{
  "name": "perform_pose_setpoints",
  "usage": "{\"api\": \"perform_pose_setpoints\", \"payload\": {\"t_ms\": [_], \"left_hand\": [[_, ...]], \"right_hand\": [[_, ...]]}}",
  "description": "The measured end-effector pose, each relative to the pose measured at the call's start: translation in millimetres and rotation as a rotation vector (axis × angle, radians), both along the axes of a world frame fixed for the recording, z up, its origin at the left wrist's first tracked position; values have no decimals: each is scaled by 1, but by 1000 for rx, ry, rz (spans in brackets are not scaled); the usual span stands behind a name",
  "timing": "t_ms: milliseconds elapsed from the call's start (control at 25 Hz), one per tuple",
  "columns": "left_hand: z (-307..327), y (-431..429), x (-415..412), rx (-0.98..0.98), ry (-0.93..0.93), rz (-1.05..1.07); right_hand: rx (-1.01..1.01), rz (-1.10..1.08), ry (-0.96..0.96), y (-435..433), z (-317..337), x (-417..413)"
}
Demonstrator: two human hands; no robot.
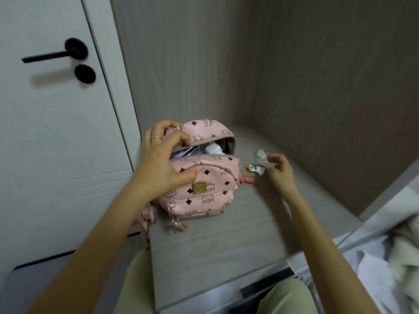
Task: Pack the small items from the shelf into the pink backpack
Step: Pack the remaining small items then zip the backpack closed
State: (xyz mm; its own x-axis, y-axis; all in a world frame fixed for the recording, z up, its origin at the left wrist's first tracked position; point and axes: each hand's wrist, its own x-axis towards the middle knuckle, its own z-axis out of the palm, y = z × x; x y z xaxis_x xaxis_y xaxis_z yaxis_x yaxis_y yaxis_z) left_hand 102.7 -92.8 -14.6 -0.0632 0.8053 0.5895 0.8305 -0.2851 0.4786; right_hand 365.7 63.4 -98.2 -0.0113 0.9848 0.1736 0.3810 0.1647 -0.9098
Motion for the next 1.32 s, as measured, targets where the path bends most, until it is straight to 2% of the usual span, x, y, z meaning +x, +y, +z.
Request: {"api": "perform_pose_setpoints", "payload": {"t_ms": [240,320,440,560,720,840,920,1040,1160,1240,1320], "left_hand": [[11,26,-14,-80,-113,-31],[10,30,-16,-79,-114,-38],[12,28,-16,-86,-129,-52],[9,25,-14,-76,-121,-45],[4,19,-12,-40,-94,-26],[2,15,-11,-29,-83,-24],[0,12,-10,-24,-80,-24],[-4,5,-8,-20,-86,-35],[-9,-7,-3,-2,-120,-74],[-10,-17,1,10,-128,-90],[-10,-24,6,8,-115,-95]], "right_hand": [[-73,341,-612,11,-22,-18],[7,365,-744,11,-24,-21],[212,269,-867,10,-27,-20],[220,168,-907,13,-31,-20],[194,59,-830,34,-20,-21],[194,-40,-926,53,-14,-15],[133,-30,-999,63,-11,-14],[4,16,-983,72,-3,-16],[124,3,-1067,67,-2,-14],[170,-14,-987,54,-1,-14],[180,-61,-718,39,7,-18]]}}
